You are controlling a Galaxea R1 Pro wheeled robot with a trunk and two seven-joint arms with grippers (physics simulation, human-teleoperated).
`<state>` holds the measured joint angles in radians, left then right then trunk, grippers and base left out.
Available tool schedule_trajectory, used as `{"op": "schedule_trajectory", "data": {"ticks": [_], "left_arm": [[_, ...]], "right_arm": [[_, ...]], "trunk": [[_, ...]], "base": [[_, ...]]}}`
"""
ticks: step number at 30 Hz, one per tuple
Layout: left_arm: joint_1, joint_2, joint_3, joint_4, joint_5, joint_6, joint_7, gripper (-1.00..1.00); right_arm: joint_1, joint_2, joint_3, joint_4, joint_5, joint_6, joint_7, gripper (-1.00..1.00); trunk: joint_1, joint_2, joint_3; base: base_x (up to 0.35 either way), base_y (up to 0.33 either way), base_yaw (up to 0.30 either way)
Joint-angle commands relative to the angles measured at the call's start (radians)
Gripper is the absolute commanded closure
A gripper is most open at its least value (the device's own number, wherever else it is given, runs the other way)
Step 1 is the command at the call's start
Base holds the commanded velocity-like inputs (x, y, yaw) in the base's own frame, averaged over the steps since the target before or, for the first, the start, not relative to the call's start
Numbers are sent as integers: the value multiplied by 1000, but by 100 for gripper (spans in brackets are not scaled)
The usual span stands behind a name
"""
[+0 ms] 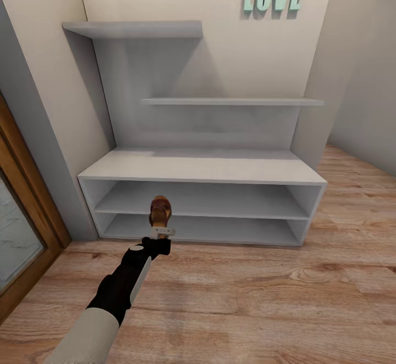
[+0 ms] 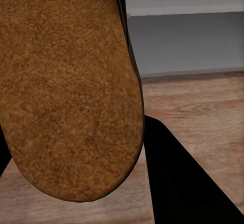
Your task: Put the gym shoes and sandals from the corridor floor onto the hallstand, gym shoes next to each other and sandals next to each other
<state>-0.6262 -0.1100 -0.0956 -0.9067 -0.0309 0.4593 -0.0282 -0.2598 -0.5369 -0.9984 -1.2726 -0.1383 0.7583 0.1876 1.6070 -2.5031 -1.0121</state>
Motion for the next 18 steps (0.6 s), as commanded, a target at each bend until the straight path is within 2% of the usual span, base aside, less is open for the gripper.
{"op": "schedule_trajectory", "data": {"ticks": [1,5,18], "left_arm": [[-2,-1,0,-1,-11,6,-4,100],[-6,-4,0,-1,-21,7,-4,100],[-6,-5,-4,0,-23,8,-7,100]], "right_arm": [[-1,0,-2,-1,-4,6,1,100],[-1,0,-2,-1,-4,6,1,100],[-1,0,-2,-1,-4,6,1,100]], "trunk": [[0,0,-1],[0,0,-1],[0,0,-1]], "base": [[0,0,0],[0,0,0],[0,0,0]]}}
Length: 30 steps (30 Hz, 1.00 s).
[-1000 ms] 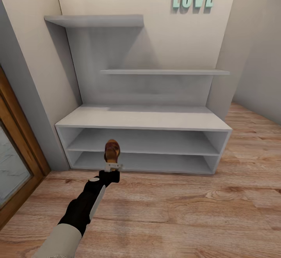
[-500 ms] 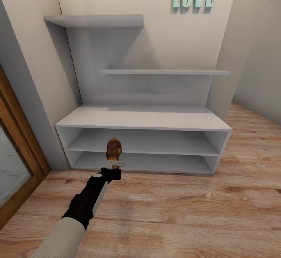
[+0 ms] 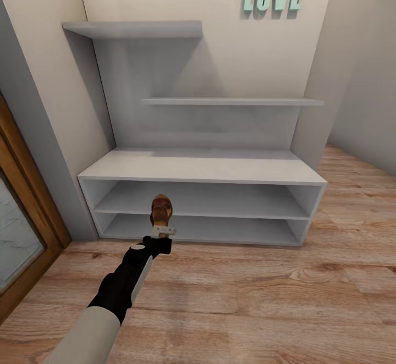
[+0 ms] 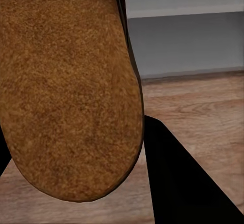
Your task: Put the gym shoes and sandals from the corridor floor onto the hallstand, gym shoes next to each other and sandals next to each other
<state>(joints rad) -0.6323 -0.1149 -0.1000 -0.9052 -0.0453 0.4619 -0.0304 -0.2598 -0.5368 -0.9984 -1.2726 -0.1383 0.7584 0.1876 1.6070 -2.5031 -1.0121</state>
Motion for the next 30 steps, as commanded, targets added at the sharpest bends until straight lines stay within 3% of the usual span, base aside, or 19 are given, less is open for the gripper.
{"op": "schedule_trajectory", "data": {"ticks": [1,6,15,20,30], "left_arm": [[0,0,-1,-2,-9,6,-5,100],[0,1,-4,-1,-8,5,-5,100],[0,1,-18,-1,-10,4,-5,100],[0,1,-46,-1,-10,4,-4,100],[0,1,-52,-1,-10,4,-3,100]], "right_arm": [[-1,0,-2,-1,-4,5,1,100],[-1,0,-2,-1,-4,5,1,100],[-1,0,-2,-1,-4,5,1,100],[-1,0,-2,-1,-4,5,1,100],[-1,0,-2,-1,-4,5,1,100]], "trunk": [[0,0,-1],[0,0,-1],[0,0,-1],[0,0,-1],[0,-1,-5]], "base": [[0,0,0],[0,0,-49],[0,0,-224],[0,0,-34],[0,0,-2]]}}
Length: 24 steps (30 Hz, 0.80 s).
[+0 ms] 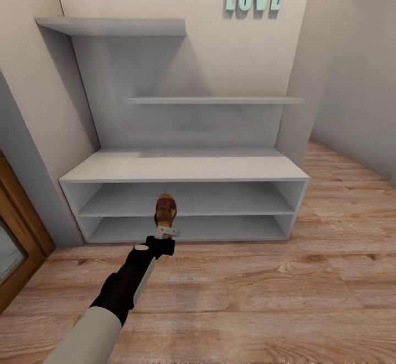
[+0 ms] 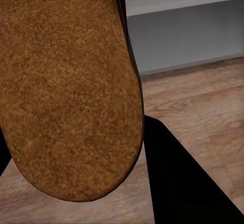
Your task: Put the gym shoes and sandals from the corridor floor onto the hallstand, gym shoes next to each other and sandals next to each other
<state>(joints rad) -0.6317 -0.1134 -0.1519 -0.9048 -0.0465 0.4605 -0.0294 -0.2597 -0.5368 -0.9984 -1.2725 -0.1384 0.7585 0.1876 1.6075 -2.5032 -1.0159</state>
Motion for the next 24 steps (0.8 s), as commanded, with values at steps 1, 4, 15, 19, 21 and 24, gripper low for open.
{"op": "schedule_trajectory", "data": {"ticks": [1,4,15,19,21,24], "left_arm": [[0,0,0,-2,-8,6,-4,100],[-1,0,0,-2,-8,6,-4,100],[0,2,4,-2,-6,4,-4,100],[0,3,6,-2,-5,4,-4,100],[-1,3,7,-2,-6,4,-4,100],[0,4,8,-2,-6,4,-4,100]], "right_arm": [[-1,0,-2,-1,-4,5,1,100],[-1,0,-2,-1,-4,5,1,100],[-1,0,-2,-1,-4,5,1,100],[-1,0,-2,-1,-4,5,1,100],[-1,0,-2,-1,-4,5,1,100],[-1,0,-2,-1,-4,5,1,100]], "trunk": [[0,-1,-5],[2,-1,-17],[6,-4,-62],[8,-5,-83],[9,-5,-94],[11,-6,-108]], "base": [[0,0,0],[0,0,0],[0,0,0],[0,0,0],[0,0,0],[0,0,0]]}}
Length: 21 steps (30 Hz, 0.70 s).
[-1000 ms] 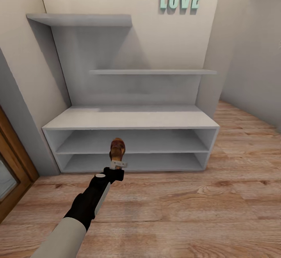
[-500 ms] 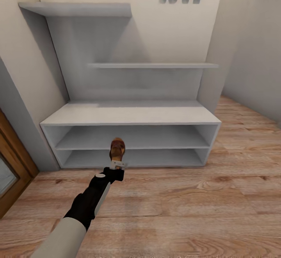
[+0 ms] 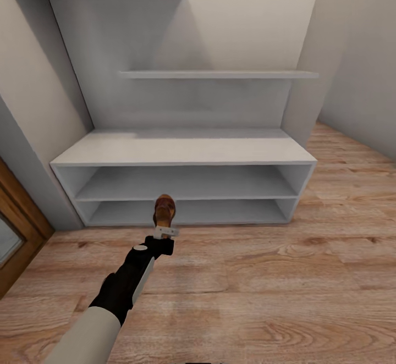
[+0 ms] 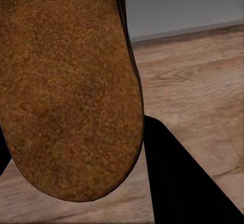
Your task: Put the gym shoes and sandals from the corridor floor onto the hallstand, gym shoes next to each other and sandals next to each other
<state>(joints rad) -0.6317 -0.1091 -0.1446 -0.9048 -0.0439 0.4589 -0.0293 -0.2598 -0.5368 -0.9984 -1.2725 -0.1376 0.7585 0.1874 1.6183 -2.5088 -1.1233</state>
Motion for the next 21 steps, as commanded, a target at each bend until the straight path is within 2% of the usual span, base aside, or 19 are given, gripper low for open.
{"op": "schedule_trajectory", "data": {"ticks": [1,21], "left_arm": [[0,0,0,-2,-8,6,-4,100],[0,0,2,-2,-9,1,-4,100]], "right_arm": [[-1,0,-2,-1,-4,5,1,100],[-1,0,-2,-1,-4,5,1,100]], "trunk": [[0,-1,-5],[0,-1,-6]], "base": [[0,0,0],[9,0,0]]}}
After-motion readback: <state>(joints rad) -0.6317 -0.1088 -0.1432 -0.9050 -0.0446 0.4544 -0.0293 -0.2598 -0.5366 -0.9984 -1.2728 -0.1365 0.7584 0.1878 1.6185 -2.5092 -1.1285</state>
